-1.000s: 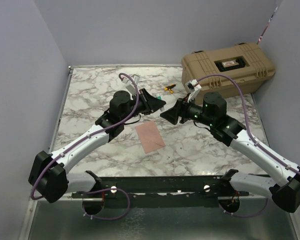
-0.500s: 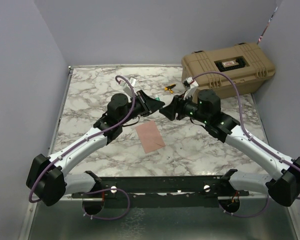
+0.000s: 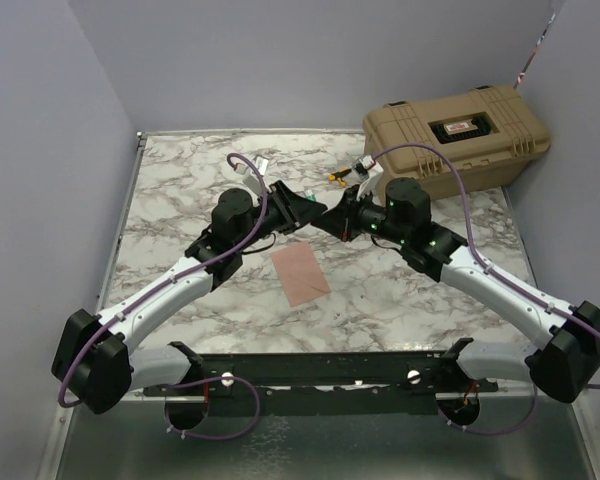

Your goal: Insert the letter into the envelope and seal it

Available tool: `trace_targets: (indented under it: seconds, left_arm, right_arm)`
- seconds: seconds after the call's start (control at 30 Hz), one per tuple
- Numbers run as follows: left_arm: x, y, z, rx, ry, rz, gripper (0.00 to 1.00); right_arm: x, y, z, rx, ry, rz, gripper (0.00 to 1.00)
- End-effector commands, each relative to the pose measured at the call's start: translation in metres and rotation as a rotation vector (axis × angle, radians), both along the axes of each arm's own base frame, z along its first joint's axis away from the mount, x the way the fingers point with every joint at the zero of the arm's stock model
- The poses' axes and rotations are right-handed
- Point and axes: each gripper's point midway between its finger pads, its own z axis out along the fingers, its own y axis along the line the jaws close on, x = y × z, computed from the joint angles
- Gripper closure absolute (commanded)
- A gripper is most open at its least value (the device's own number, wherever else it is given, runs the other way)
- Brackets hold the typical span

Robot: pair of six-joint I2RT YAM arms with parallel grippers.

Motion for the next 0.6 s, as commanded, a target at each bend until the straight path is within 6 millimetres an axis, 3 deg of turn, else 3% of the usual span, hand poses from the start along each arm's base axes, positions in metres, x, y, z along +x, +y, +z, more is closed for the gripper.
trace_targets:
  seconds: [0.0, 0.1, 0.23, 0.37, 0.43, 0.57]
  left_arm:
    - [-0.02, -0.005, 0.014, -0.028, -0.018, -0.119, 0.49]
    - [-0.017, 0.003, 0.013, -0.02, 0.004, -0.144, 0.26]
    - [-0.017, 0.014, 0.008, 0.025, 0.009, -0.201, 0.14]
    - [-0.026, 0.013, 0.002, 0.064, 0.004, -0.299, 0.12]
    - [-0.034, 0.009, 0.006, 0.047, -0.002, -0.362, 0.14]
    - [-0.049, 0.008, 0.006, 0.033, 0.011, -0.46, 0.27]
  right_arm:
    - [0.005, -0.002, 0.024, 0.028, -0.148, 0.008, 1.0]
    - [-0.013, -0.002, 0.024, -0.032, -0.242, 0.132, 1.0]
    - [-0.042, -0.006, 0.019, -0.13, -0.333, 0.321, 1.0]
    - [-0.06, -0.008, 0.005, -0.226, -0.339, 0.475, 1.0]
    - [-0.059, -0.01, -0.002, -0.274, -0.325, 0.506, 1.0]
    - [-0.05, -0.01, -0.009, -0.321, -0.31, 0.489, 0.99]
